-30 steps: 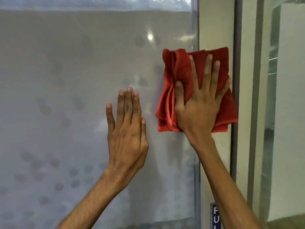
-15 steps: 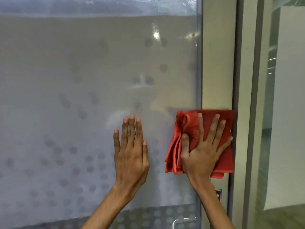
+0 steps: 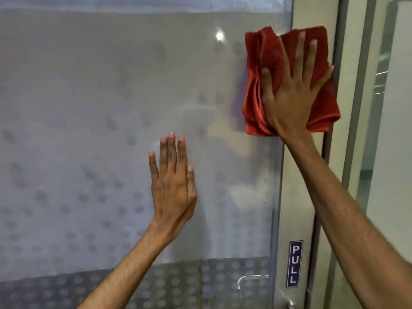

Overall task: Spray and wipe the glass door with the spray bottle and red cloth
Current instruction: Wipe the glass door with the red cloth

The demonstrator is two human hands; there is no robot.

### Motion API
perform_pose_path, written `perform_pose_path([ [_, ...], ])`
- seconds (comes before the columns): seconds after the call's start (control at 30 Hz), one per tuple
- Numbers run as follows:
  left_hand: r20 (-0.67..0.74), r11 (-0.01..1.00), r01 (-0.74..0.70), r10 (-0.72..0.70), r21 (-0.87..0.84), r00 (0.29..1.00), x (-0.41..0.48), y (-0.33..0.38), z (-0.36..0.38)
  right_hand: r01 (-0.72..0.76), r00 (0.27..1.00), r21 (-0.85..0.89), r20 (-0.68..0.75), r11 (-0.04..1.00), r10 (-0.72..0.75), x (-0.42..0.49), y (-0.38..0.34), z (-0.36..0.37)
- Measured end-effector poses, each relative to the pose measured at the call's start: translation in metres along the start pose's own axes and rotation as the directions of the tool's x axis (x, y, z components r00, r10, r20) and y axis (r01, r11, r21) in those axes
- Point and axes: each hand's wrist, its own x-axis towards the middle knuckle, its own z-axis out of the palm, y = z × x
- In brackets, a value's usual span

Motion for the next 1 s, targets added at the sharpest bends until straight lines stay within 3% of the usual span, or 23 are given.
perform_pose_path([
  [0.17, 0.02, 0.999, 0.043, -0.043, 0.015, 0.999, -0.018, -0.017, -0.002, -0.052, 0.998, -0.009, -0.044, 0.999, 0.052, -0.067, 0.006, 0.007],
  [0.47, 0.037, 0.997, 0.079, -0.08, 0.022, 0.996, -0.033, -0.027, -0.006, -0.118, 0.988, -0.052, 0.09, 0.992, 0.122, -0.241, 0.036, 0.013],
  [0.7, 0.038, 0.993, 0.111, -0.113, 0.035, 0.993, -0.036, -0.032, -0.004, -0.25, 0.961, -0.038, 0.114, 0.967, 0.253, -0.237, 0.006, 0.01],
  [1.0, 0.014, 0.974, 0.187, -0.19, 0.128, 0.982, -0.045, -0.107, -0.035, -0.264, 0.961, 0.0, 0.084, 0.965, 0.263, -0.224, -0.081, 0.033],
])
